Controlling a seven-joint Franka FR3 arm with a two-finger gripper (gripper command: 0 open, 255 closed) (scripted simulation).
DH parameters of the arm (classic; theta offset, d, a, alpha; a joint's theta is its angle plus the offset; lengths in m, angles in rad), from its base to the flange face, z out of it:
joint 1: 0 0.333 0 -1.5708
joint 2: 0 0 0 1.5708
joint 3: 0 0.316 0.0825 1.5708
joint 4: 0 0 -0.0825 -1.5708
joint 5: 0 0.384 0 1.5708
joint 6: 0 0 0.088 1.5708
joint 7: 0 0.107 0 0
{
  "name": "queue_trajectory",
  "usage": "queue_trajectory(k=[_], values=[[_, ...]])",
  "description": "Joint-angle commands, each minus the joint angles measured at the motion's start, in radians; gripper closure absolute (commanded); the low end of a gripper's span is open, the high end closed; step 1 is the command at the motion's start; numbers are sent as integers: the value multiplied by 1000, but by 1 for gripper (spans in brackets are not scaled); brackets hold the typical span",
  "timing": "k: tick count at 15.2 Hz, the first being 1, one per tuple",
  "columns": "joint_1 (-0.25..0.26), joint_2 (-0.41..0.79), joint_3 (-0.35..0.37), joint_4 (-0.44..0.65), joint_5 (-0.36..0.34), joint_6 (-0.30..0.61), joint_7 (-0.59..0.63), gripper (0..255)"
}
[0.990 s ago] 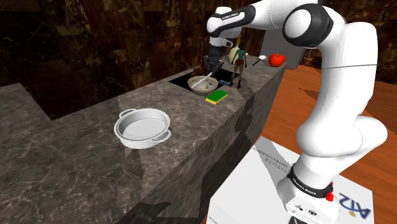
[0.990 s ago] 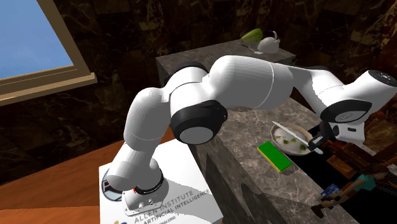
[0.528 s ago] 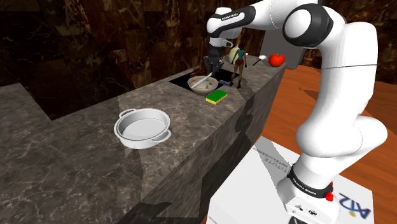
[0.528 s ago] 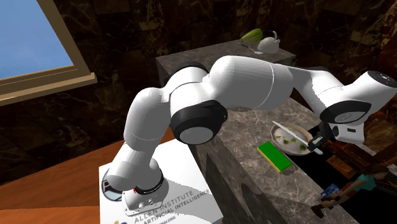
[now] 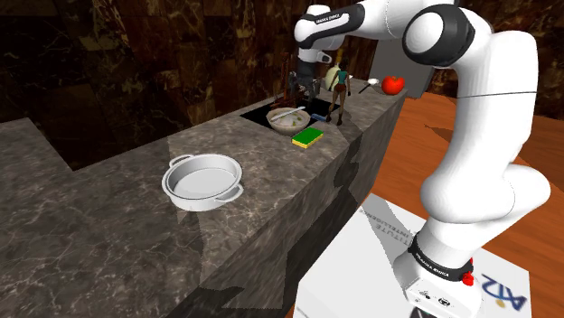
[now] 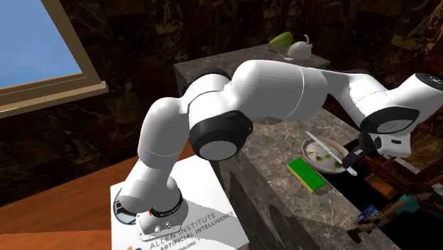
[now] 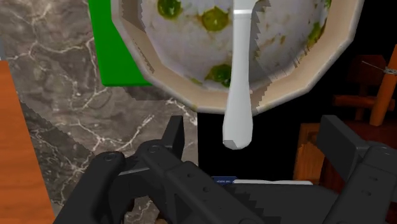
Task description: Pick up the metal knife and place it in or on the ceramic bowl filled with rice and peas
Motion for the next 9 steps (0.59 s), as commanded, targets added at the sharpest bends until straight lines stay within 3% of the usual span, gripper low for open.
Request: queue_trajectory(k=[1,9], values=[[-2,-9,1,48,3,-57,-3,0],[-2,-11,1,71,4,-82,-4,0]])
